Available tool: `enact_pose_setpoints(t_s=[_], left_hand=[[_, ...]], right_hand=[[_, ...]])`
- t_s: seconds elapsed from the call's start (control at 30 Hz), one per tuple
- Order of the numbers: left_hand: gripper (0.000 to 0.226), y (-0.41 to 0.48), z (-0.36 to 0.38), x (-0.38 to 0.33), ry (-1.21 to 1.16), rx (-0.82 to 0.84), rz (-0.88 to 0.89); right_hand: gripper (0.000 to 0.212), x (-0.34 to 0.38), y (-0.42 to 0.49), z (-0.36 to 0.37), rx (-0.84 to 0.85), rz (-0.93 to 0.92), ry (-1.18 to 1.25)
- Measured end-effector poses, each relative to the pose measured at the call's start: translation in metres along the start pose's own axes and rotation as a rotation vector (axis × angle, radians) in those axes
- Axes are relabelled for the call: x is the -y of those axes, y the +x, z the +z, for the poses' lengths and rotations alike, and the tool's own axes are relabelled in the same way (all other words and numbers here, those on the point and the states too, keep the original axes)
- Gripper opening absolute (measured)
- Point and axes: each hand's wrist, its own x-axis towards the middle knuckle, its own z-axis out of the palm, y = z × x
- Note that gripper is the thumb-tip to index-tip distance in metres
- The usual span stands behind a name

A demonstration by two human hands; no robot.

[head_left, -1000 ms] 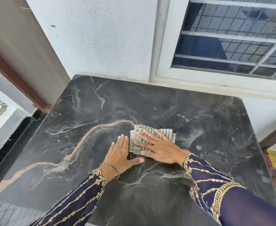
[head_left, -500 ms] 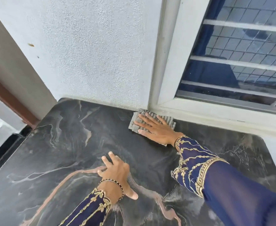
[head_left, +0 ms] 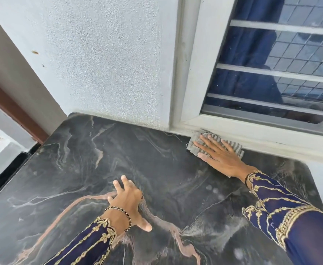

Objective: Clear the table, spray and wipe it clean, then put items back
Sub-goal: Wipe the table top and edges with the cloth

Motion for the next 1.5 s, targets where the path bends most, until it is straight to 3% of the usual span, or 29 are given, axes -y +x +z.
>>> enact_pose_setpoints(t_s=[0.2,0.37,0.43,0.57,0.8,1.17,1.5], left_hand=[[0.143,0.003,0.002,0.002,0.002,-0.017,0.002],[0.139,-0.004,0.009,0.005,-0.066,-0.094,0.021],[0.127,-0.015,0.019,0.009,-0.105,-0.209,0.078],[0.079,-0.054,0.064,0.005,-0.091,-0.454,0.252],[0.066,-0.142,0.148,-0.009,-0.385,-0.554,0.342],[0.069,-0.223,0.204,0.006,-0.301,-0.453,0.388],[0.069,-0.223,0.202,-0.027,-0.223,-0.361,0.452]], right_hand=[[0.051,0.035,-0.016,0.011,-0.023,0.119,0.040],[0.049,0.080,-0.066,0.031,-0.025,0.082,0.035],[0.049,0.103,-0.091,0.040,-0.018,0.053,0.046],[0.051,0.147,-0.145,0.062,-0.034,-0.008,0.017],[0.056,0.217,-0.236,0.095,-0.063,-0.107,-0.008],[0.051,0.279,-0.363,0.135,-0.091,-0.307,-0.093],[0.053,0.246,-0.422,0.136,-0.034,-0.329,-0.098]])
